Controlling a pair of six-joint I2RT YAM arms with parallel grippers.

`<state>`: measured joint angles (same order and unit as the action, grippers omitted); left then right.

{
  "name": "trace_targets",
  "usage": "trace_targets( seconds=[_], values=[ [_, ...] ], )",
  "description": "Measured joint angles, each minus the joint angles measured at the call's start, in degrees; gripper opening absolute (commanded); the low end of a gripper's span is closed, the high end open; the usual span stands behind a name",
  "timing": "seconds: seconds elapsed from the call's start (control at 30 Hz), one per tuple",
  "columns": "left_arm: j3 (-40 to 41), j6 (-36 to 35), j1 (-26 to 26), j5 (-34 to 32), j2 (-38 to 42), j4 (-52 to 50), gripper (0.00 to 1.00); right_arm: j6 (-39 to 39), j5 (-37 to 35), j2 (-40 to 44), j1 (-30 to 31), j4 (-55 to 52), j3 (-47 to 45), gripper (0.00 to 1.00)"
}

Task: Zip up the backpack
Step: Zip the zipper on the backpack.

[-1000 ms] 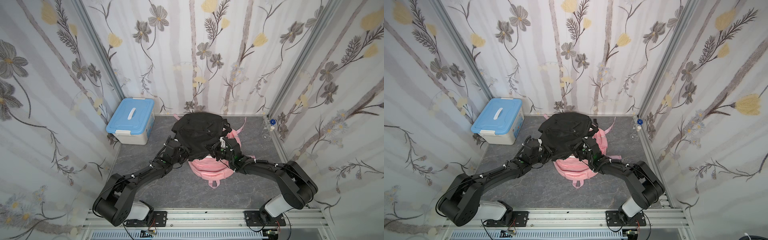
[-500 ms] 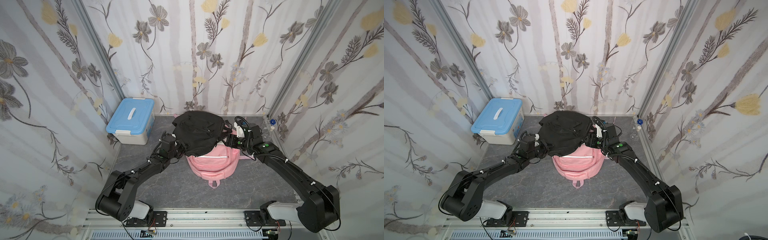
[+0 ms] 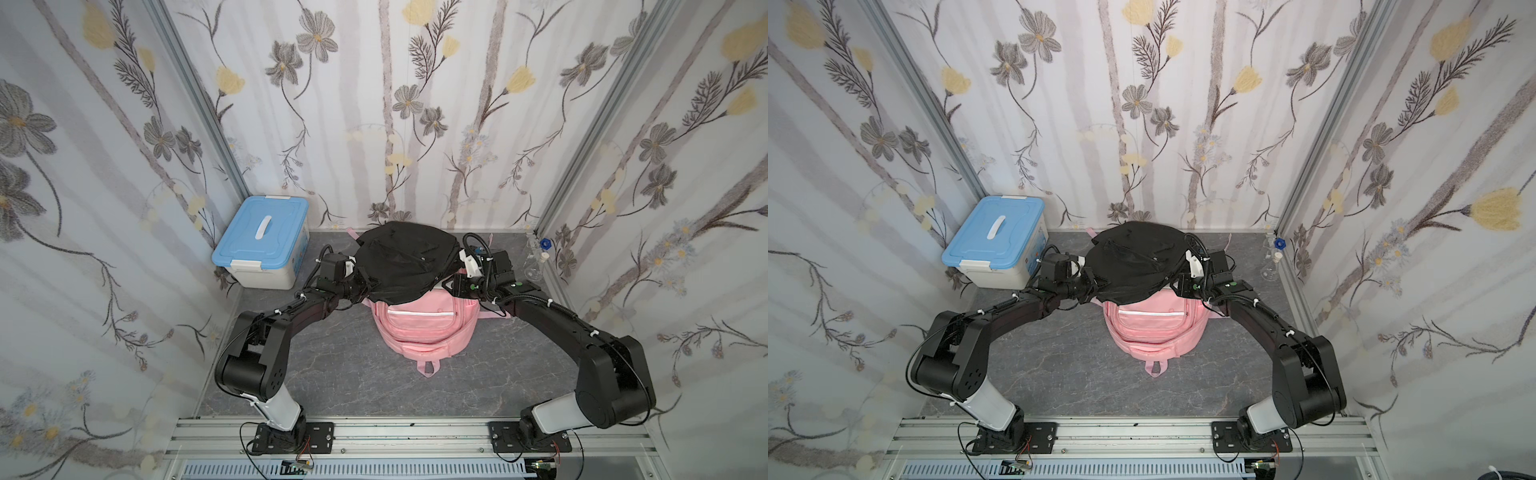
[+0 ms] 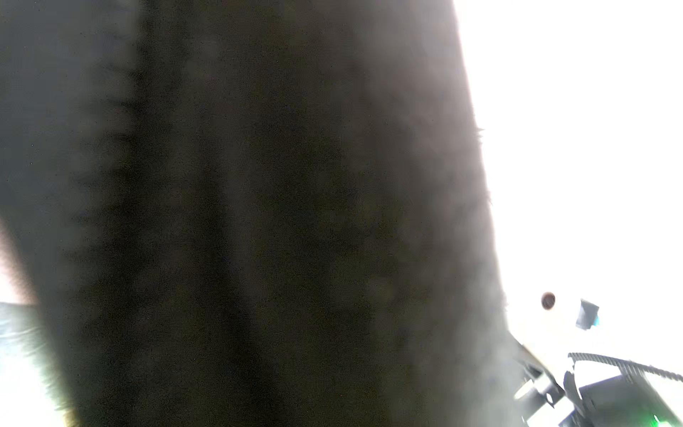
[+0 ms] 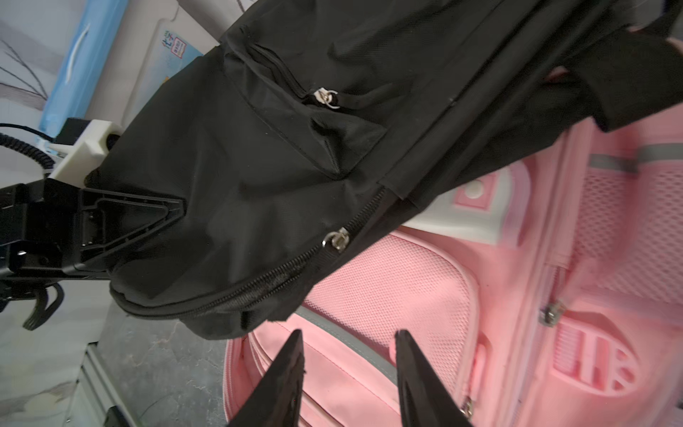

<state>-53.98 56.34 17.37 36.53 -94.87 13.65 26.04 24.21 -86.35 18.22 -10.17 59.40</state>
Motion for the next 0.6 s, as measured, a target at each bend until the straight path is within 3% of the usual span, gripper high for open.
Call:
trace_targets(
  seconds=[0.27, 0.6],
  values=[
    [-1.5, -2.0, -0.6, 1.7, 0.0, -2.3, 0.00, 2.2, 7.0, -2.9, 0.2, 3.1, 1.8, 0.44],
    [-1.7, -0.9, -0.7, 2.2, -0.3, -2.0, 0.00, 4.1, 7.8, -3.2, 0.3, 3.4, -0.6, 0.44]
  ],
)
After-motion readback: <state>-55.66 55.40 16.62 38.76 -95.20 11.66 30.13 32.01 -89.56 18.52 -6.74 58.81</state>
